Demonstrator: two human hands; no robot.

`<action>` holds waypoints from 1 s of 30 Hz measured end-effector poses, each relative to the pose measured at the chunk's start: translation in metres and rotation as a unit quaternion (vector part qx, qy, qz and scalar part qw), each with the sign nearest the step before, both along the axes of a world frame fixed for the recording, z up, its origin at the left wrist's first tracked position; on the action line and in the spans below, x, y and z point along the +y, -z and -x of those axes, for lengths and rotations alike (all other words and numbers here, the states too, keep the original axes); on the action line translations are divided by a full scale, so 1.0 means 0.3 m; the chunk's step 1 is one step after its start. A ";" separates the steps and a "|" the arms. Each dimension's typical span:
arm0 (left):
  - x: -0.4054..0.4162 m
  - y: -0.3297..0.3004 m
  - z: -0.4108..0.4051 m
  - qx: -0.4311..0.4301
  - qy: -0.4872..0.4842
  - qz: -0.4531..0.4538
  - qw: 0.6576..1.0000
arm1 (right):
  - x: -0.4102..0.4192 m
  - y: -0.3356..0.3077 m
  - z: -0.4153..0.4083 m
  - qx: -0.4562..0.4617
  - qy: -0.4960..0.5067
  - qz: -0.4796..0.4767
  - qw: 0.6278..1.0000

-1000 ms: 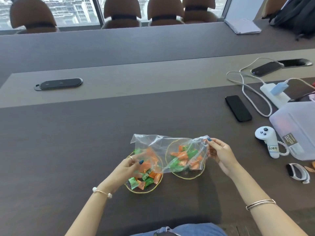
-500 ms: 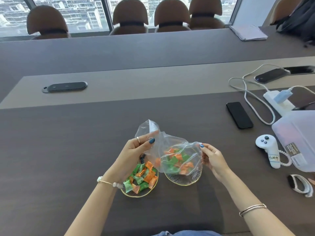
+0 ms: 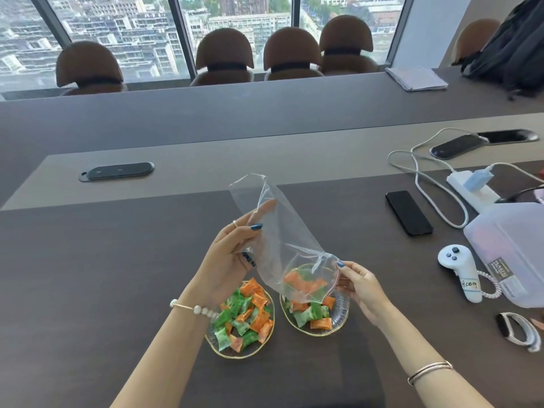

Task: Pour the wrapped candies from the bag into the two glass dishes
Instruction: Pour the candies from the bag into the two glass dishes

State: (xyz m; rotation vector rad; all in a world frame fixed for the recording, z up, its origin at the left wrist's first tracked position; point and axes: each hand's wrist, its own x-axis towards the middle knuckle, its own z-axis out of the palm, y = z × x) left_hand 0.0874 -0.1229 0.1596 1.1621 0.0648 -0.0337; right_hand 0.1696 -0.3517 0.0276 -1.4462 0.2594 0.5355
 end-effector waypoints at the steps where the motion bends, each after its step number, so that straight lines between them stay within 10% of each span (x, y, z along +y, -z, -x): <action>1: 0.002 -0.003 0.001 -0.002 0.001 0.001 1.000 | 0.002 -0.005 -0.003 -0.002 0.002 -0.007 1.000; 21: 0.340 0.265 0.189 0.179 -0.173 -0.045 0.967 | 0.043 -0.168 0.072 -0.236 -0.032 0.071 0.969; 30: 0.447 0.511 0.254 0.263 -0.231 -0.309 0.885 | 0.198 0.006 0.158 -0.120 -0.087 0.278 0.949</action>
